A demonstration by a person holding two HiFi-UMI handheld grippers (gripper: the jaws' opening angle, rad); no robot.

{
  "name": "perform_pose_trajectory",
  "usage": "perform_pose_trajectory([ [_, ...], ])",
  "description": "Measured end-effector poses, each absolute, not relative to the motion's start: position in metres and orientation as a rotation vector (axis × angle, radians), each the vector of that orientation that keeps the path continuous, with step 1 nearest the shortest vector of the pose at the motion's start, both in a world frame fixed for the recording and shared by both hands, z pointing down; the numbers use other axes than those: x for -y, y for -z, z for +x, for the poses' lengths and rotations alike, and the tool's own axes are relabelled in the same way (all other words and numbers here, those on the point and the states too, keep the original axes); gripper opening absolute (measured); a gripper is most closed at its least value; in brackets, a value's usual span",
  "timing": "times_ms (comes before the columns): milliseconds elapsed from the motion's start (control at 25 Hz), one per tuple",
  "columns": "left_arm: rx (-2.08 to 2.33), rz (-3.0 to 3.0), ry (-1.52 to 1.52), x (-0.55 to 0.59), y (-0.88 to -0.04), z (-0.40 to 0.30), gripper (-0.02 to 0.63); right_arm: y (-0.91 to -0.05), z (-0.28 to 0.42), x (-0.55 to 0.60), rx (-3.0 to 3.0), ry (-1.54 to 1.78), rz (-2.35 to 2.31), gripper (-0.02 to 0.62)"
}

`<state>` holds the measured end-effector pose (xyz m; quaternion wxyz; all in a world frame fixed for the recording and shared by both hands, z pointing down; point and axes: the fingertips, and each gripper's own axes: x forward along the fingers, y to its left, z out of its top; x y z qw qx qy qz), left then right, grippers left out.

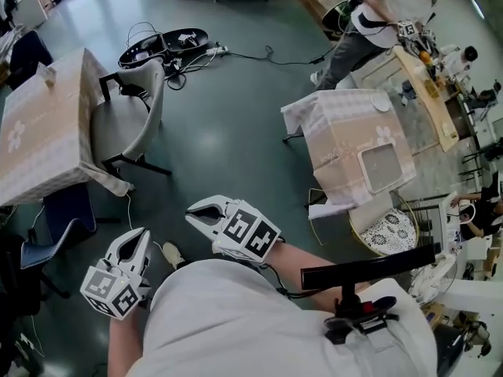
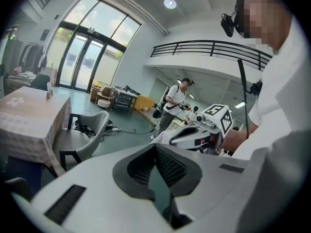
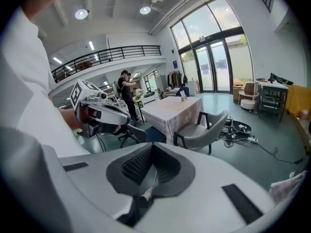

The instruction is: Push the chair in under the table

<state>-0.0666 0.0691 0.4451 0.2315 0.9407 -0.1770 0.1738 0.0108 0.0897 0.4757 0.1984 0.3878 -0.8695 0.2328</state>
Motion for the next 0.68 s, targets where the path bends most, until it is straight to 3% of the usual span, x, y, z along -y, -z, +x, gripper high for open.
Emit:
perform_pose_trajectory([
  [680,0.495,2.556,-0.435,-0.003,-0.446,-0.173,0.012,-0.469,-0.088,-0.016,2.416,-0.628,1.078,0.014],
])
